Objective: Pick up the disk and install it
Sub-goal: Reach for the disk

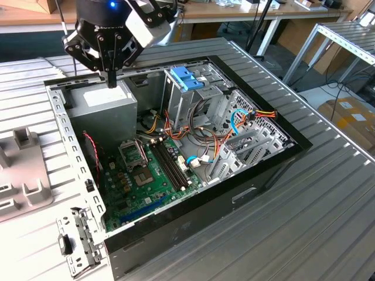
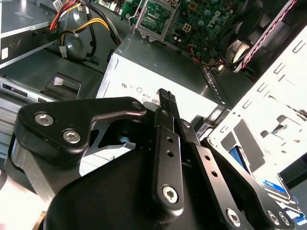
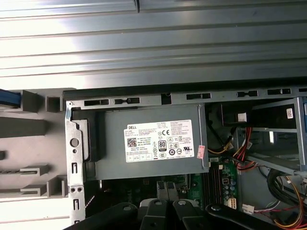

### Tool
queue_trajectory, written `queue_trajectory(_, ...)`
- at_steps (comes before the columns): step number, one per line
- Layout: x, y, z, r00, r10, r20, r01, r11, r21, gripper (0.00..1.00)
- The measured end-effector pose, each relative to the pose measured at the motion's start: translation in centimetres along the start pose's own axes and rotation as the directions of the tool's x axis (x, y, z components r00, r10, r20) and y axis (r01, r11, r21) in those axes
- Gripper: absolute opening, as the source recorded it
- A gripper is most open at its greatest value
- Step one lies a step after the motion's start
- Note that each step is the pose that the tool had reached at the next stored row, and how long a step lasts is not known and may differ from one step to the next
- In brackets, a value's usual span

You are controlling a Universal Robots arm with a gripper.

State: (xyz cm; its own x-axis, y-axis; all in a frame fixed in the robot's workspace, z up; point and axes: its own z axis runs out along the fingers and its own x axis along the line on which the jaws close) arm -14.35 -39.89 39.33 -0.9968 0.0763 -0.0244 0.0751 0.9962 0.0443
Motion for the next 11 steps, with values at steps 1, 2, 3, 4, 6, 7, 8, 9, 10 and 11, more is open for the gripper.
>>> queue_trajectory(1, 0.07, -0.01, 0.0, 1.0, 0.0, 0.0, 0.0, 1.0, 0.0, 0.11)
queue_trajectory(2, 0.11, -0.01, 0.0, 1.0, 0.0, 0.0001, 0.0, 1.0, 0.0, 0.11)
queue_trajectory(3, 0.18, -0.02, 0.0, 1.0, 0.0, 0.0001, 0.0, 1.0, 0.0, 0.11)
queue_trajectory(4, 0.26, -0.02, 0.0, 1.0, 0.0, 0.0001, 0.0, 1.0, -0.0001, 0.11)
queue_trajectory(6, 0.39, -0.03, -0.01, 1.0, 0.0, 0.0001, 0.0, 1.0, -0.0001, 0.11)
queue_trajectory(7, 0.42, -0.03, -0.01, 1.0, 0.0, 0.0, 0.0, 1.0, 0.0, 0.11)
queue_trajectory(8, 0.46, -0.03, -0.01, 1.0, 0.0, 0.0001, 0.0, 1.0, 0.0, 0.11)
queue_trajectory(9, 0.52, -0.04, -0.01, 1.0, 0.0, 0.0001, 0.0, 1.0, 0.0, 0.11)
queue_trajectory(10, 0.56, -0.04, -0.01, 1.0, 0.0, 0.0001, 0.0, 1.0, -0.0001, 0.11)
queue_trajectory(11, 0.59, -0.04, -0.02, 1.0, 0.0, 0.0, 0.0, 1.0, 0.0, 0.11)
